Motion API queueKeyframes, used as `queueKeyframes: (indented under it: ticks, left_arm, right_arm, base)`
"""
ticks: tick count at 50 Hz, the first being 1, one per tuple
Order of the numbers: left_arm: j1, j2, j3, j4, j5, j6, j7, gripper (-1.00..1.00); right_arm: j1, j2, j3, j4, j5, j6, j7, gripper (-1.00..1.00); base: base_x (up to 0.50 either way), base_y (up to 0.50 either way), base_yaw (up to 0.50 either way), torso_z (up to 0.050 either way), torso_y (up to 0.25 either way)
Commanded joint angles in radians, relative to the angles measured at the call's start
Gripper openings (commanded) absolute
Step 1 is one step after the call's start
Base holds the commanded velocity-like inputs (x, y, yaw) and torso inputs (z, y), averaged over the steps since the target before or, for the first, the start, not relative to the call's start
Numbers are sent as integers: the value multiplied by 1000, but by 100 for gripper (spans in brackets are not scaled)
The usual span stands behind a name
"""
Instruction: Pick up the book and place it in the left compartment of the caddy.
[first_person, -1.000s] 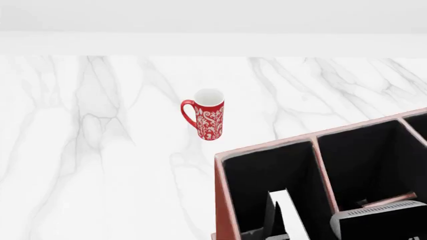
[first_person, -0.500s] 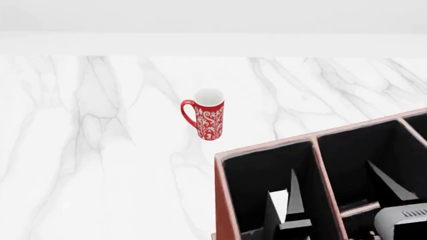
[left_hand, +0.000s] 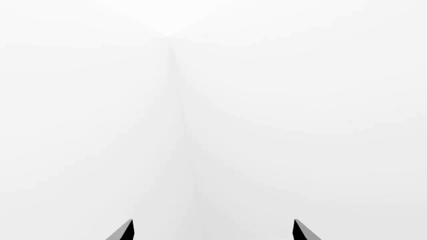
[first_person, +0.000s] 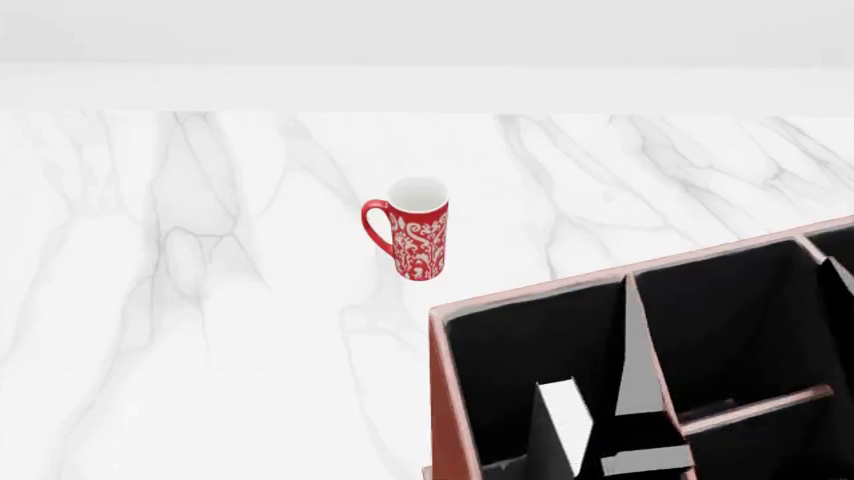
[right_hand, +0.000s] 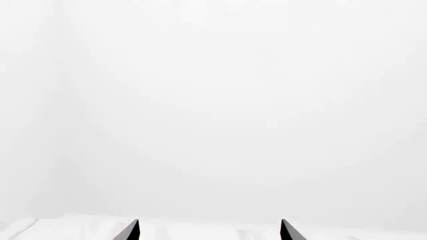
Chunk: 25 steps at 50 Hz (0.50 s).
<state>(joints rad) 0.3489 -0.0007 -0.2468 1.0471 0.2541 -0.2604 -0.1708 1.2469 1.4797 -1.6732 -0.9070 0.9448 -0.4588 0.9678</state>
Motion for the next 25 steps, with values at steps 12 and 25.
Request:
queueKeyframes:
  ticks: [12, 25]
  left_arm:
    - [8, 0, -6, 0, -7, 13, -4, 100]
    - [10, 0, -5, 0, -5, 16, -5, 100]
  right_arm:
    - [59, 91, 66, -140, -46, -19, 30, 100]
    - [67, 91, 75, -140, -112, -55, 37, 100]
  base:
    - [0, 0, 0, 0, 0]
    - [0, 0, 0, 0, 0]
